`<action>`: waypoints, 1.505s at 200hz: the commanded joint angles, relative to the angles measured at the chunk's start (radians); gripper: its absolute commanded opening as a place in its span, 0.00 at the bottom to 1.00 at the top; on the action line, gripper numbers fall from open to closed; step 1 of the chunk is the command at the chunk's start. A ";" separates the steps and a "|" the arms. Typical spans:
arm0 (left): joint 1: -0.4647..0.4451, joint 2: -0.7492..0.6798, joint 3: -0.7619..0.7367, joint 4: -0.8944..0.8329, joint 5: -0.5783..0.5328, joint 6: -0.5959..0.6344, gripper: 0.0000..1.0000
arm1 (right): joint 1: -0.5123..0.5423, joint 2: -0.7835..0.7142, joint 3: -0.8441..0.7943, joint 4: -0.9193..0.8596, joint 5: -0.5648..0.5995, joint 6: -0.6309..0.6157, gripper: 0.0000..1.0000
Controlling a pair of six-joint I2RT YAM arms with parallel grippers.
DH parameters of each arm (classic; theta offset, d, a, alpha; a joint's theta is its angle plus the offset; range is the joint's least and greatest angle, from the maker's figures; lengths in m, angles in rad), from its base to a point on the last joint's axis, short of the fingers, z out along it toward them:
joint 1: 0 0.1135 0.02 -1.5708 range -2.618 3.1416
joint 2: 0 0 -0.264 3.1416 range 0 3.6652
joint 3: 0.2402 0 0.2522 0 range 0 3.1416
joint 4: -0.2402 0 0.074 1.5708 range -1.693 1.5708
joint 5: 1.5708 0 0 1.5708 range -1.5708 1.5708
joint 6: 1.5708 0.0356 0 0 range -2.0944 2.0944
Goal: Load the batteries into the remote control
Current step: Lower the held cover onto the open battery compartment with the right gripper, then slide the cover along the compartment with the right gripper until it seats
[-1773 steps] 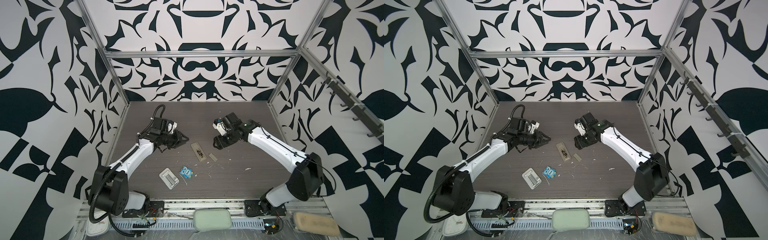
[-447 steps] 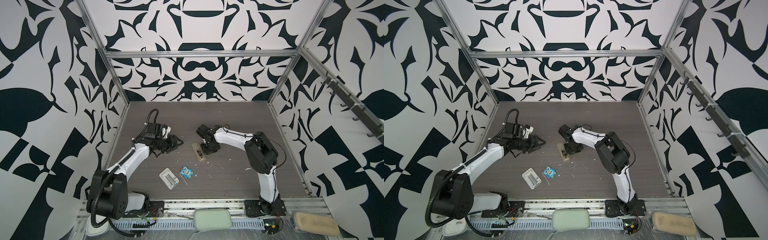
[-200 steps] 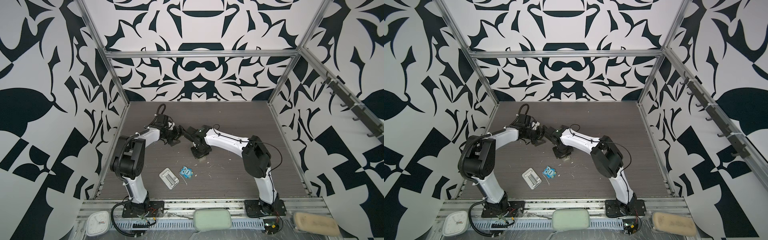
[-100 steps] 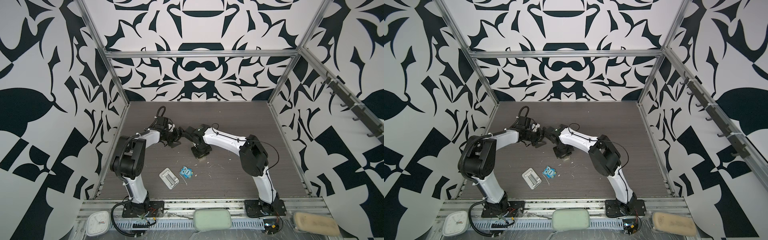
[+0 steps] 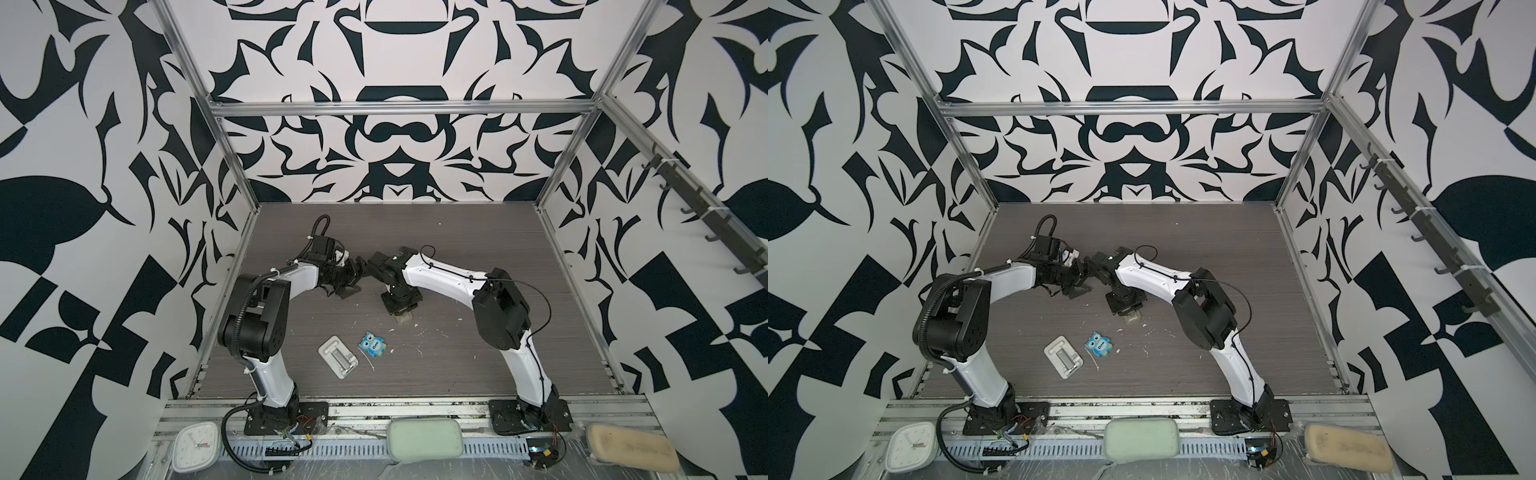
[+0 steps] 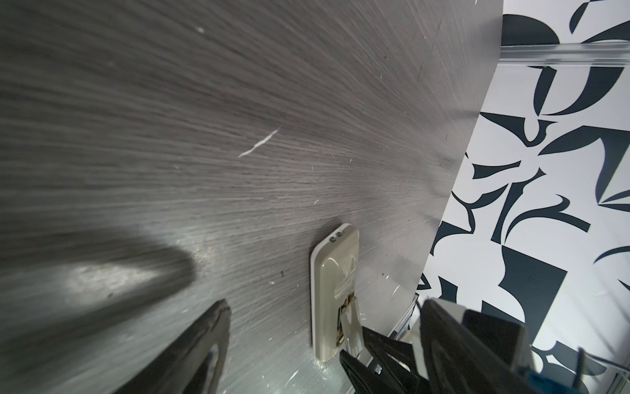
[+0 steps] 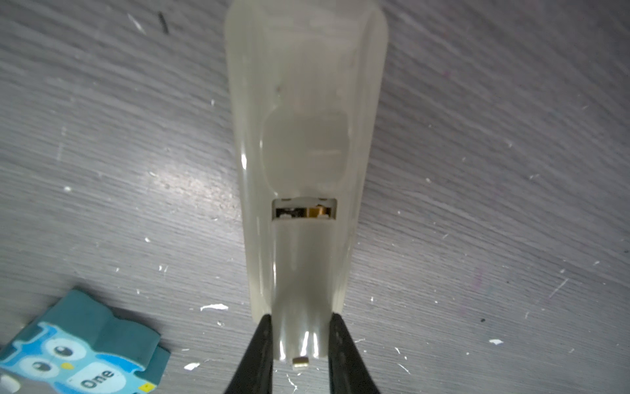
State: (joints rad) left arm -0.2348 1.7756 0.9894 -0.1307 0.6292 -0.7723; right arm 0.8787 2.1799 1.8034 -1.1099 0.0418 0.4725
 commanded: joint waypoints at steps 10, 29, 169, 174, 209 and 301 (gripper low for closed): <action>0.009 -0.033 -0.008 0.003 0.015 0.021 0.90 | -0.007 -0.003 0.041 -0.036 0.017 0.020 0.04; 0.012 -0.037 -0.007 0.003 0.020 0.022 0.89 | -0.006 0.007 0.051 -0.044 0.020 0.020 0.04; 0.023 -0.034 -0.009 0.026 0.049 0.025 0.90 | -0.014 0.033 0.084 -0.065 0.040 0.036 0.12; 0.023 -0.034 -0.008 0.027 0.050 0.025 0.90 | -0.014 0.034 0.086 -0.066 0.041 0.035 0.14; 0.025 -0.036 -0.010 0.032 0.056 0.025 0.90 | -0.014 0.035 0.104 -0.067 0.053 0.035 0.21; 0.029 -0.041 -0.022 0.048 0.063 0.016 0.90 | -0.014 0.032 0.099 -0.056 0.055 0.040 0.30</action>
State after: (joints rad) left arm -0.2134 1.7561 0.9886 -0.0925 0.6777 -0.7597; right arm 0.8700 2.2269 1.8782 -1.1507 0.0757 0.4988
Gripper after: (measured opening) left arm 0.900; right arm 0.302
